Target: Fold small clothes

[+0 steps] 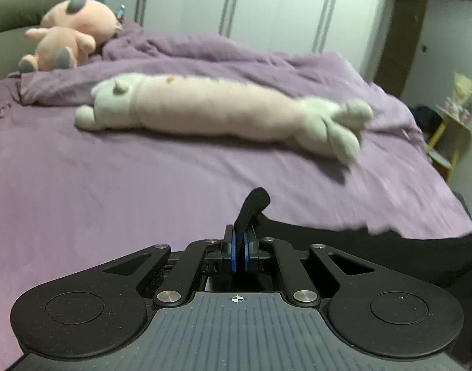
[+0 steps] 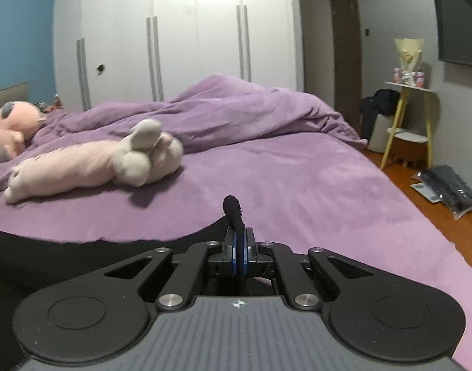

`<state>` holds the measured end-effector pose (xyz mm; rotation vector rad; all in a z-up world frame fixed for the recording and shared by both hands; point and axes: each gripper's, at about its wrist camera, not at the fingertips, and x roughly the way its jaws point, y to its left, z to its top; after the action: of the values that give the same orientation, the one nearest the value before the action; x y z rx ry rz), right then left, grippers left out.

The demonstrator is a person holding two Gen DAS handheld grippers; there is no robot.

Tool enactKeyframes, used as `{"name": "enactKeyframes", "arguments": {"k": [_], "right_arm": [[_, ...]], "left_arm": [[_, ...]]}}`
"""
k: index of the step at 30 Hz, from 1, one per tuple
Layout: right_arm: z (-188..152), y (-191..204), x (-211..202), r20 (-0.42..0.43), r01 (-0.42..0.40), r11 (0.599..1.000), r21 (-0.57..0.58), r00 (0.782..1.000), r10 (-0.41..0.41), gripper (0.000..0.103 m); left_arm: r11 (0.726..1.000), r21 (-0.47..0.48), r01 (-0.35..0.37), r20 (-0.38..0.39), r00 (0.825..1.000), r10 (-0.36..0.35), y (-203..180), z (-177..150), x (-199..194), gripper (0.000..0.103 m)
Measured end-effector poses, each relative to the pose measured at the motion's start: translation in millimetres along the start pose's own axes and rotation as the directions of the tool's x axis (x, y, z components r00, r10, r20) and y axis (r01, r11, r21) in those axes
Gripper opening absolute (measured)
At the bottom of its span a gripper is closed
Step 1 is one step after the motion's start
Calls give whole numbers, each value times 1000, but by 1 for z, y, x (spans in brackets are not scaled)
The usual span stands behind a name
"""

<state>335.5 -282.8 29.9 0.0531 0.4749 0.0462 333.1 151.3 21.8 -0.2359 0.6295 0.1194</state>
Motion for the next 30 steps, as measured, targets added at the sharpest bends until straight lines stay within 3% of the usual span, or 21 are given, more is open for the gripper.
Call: {"name": "enactKeyframes", "arguments": {"k": [5,7,10,11,13,14,16,18,20,24,26,28,30], "right_arm": [[11,6,49,-19,66,997,45,998,-65,3],[6,10,64,-33,84,996,39,996,-83,3],[-2,14,78,-67,176,984,5,982,-175,6],[-4,12,75,-59,181,983,40,982,-178,10],[-9,13,66,-38,153,981,116,988,-150,14],[-12,19,64,-32,108,983,150,994,-104,15],[-22,39,64,-51,-37,981,189,998,48,17],[-39,77,72,-110,-167,973,160,976,185,17],[-54,111,79,-144,-231,970,81,960,240,17],[-73,140,100,-193,-231,971,-64,957,215,17],[-71,121,108,-173,-196,979,-48,967,185,16],[-63,88,115,-166,-156,985,71,972,166,12],[-58,54,117,-131,-51,998,47,990,57,10]], "left_arm": [[996,-7,-86,0,996,86,-22,18,46,7],[992,9,-129,-19,991,129,-27,13,64,13],[972,43,-231,-76,969,234,-29,-1,79,20],[965,38,-258,-78,962,260,-26,-7,78,22],[972,2,-236,-24,971,236,-22,-20,67,30],[978,-15,-210,-3,978,210,-23,-24,64,37],[991,-33,-133,-8,991,133,-32,-33,64,41],[995,-1,-95,-52,994,95,-46,-39,74,41],[994,30,-101,-63,993,103,-60,-47,83,41],[994,27,-109,-85,990,111,-63,-62,100,41],[991,54,-120,-64,990,123,-61,-65,103,42],[988,81,-128,-49,990,132,-59,-66,104,43],[988,96,-122,-41,991,126,-59,-68,104,43]]}}
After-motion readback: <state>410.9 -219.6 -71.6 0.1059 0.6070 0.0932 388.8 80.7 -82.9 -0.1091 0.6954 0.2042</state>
